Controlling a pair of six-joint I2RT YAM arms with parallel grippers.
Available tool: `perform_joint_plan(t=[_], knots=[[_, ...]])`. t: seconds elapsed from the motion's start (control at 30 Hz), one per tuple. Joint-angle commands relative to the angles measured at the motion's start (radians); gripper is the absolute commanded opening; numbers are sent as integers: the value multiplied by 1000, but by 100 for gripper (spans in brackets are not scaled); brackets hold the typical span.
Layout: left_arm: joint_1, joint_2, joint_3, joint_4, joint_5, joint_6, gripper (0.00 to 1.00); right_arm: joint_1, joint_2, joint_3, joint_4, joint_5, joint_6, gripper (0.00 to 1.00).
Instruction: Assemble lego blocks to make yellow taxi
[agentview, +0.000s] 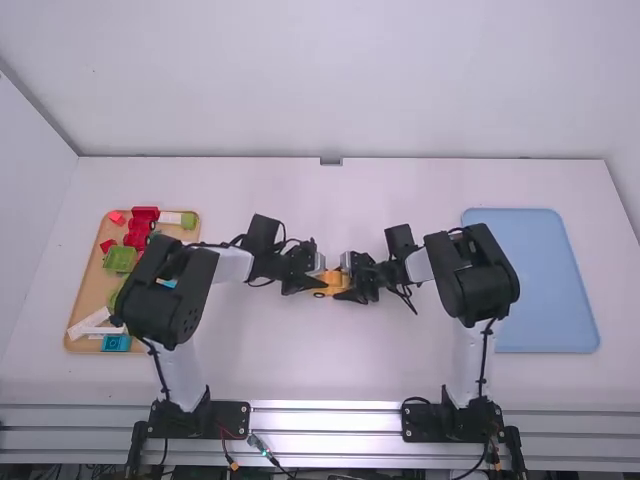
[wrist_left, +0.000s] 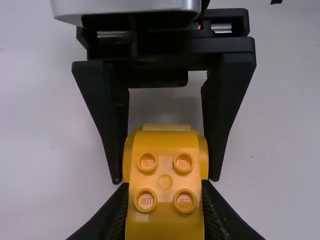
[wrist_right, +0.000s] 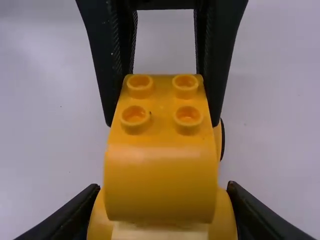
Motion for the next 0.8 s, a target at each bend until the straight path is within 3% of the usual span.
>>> perform_joint_plan(t=[0.0, 0.33, 0.77], knots=[[-10, -1, -49, 0, -31, -31, 11, 1, 10, -3, -5, 35, 3, 53], [-110, -1, -3, -105, -203, -43, 4, 3, 10, -3, -6, 37, 3, 54], [-124, -1, 13, -198, -226, 17, 2, 3, 10, -3, -5, 39, 5, 53]])
